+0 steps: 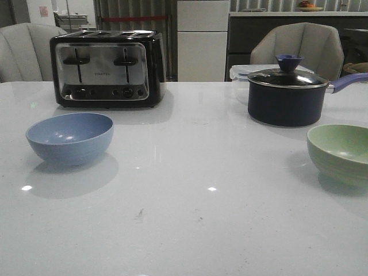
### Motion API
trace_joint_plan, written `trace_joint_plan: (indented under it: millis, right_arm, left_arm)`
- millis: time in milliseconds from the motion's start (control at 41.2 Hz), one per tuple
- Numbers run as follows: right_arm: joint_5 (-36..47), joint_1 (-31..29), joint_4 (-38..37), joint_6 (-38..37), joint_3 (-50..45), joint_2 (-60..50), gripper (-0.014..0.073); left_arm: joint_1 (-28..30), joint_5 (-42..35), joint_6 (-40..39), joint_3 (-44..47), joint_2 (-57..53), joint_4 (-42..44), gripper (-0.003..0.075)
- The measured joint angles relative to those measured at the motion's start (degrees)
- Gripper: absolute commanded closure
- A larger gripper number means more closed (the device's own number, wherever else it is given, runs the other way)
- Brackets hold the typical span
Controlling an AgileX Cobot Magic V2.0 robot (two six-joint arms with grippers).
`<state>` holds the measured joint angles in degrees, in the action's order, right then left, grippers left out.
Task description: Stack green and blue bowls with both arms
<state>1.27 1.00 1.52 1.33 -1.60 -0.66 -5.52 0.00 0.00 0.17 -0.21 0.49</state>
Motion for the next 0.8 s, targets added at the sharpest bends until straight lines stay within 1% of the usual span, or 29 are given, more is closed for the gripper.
trace_joint_plan:
  millis: [121,291,364,413,485,607,801]
  right_arm:
    - [0.11,0.0,0.0,0.0,0.0,0.0,0.0536]
    - [1.44,0.0,0.0,0.0,0.0,0.0,0.0536]
    - [-0.12,0.0,0.0,0.0,1.62,0.0,0.0536]
    - [-1.8,0.0,0.0,0.0,4.07,0.0,0.0536]
    - [-5.05,0.0,0.0,0.0,9.39,0.0,0.0536]
    - [-11.2,0.0,0.0,0.0,19.35,0.96,0.0536]
    - [-22.36,0.0,0.0,0.0,32.23,9.96,0.0536]
  left_arm:
    - [0.0,-0.6,0.0,0.0,0.0,0.0,0.0627]
    - [0.0,-5.22,0.0,0.0,0.0,0.0,0.0627]
    - [0.0,-6.02,0.0,-1.13,0.0,0.0,0.0627]
    - [0.0,-5.19,0.0,-3.02,0.0,0.0,0.0627]
    - [0.0,-1.95,0.0,-7.75,0.0,-0.49,0.0627]
    - [0.0,6.27,0.0,-17.37,0.83,-0.49,0.0627]
    - [0.0,19.74,0.0,-30.61,9.16,-0.49,0.0627]
